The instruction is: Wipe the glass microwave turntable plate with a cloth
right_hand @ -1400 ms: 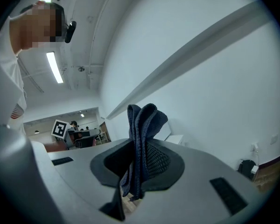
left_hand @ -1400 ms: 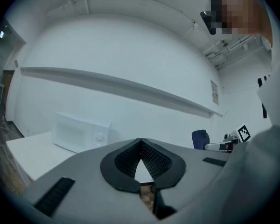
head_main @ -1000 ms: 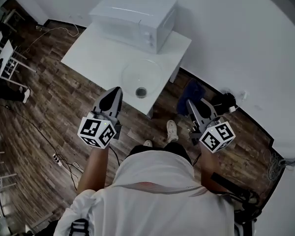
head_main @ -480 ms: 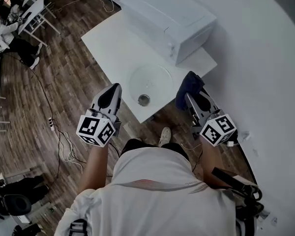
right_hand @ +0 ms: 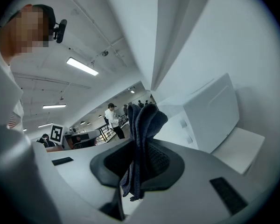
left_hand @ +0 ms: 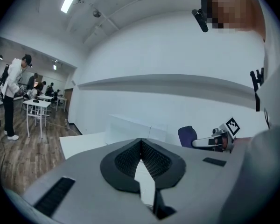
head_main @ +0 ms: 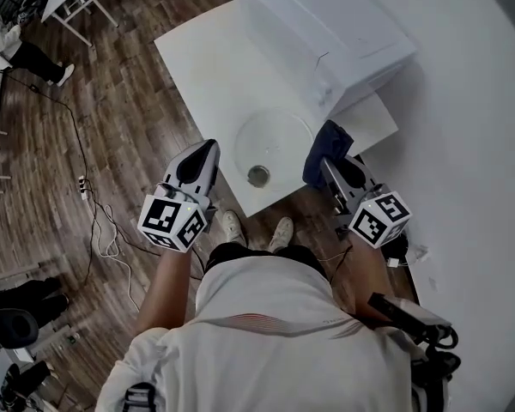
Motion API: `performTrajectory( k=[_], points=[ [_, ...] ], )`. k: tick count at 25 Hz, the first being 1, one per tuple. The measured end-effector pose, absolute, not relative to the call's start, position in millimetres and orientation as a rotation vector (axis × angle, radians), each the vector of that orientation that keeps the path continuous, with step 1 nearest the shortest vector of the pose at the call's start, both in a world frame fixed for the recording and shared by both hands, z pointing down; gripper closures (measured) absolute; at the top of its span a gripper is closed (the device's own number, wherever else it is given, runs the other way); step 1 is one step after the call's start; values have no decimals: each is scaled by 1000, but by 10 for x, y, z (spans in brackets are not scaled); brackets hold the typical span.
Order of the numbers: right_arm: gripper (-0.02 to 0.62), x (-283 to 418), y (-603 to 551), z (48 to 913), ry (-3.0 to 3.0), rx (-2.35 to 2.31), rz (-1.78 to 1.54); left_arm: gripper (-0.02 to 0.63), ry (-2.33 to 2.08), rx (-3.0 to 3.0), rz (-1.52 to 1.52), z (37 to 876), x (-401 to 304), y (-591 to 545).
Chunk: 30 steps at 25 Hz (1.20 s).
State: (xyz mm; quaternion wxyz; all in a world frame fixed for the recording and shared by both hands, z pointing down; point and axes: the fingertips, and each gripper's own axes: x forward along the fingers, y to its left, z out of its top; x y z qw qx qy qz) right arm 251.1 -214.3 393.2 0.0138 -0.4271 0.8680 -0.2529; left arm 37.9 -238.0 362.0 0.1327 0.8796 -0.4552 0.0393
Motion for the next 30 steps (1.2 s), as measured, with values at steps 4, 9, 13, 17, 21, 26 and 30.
performTrajectory(
  k=[4,9,13,17,21,26,30],
  points=[
    [534,2311,-2326,4014,2743,-1296,-815,595,-1274,2532,114,3867,340,-2557],
    [534,2137,-2714,4453,2770,-1296,-887,595,-1260,2493,150,4363,296,-2765],
    [534,1968,-2877,4775,2790,-1284,-972,595,-1283,2427,179,4694,136,-2803],
    [534,1919,-3020,5098,2796,-1301,-1048,595,-1283,2378,194,4979,59,-2941],
    [534,1732,-3159,5283,2800,-1255,-1132,595,-1283,2362,187,5030,57,-2990],
    [534,965,-3375,5633,2912,-1034,-1263,595,-1314,2344,198,5089,-24,-3021],
    [534,606,-3436,6050,2971,-1000,-1431,595,-1325,2309,213,5198,-85,-3016]
  ],
)
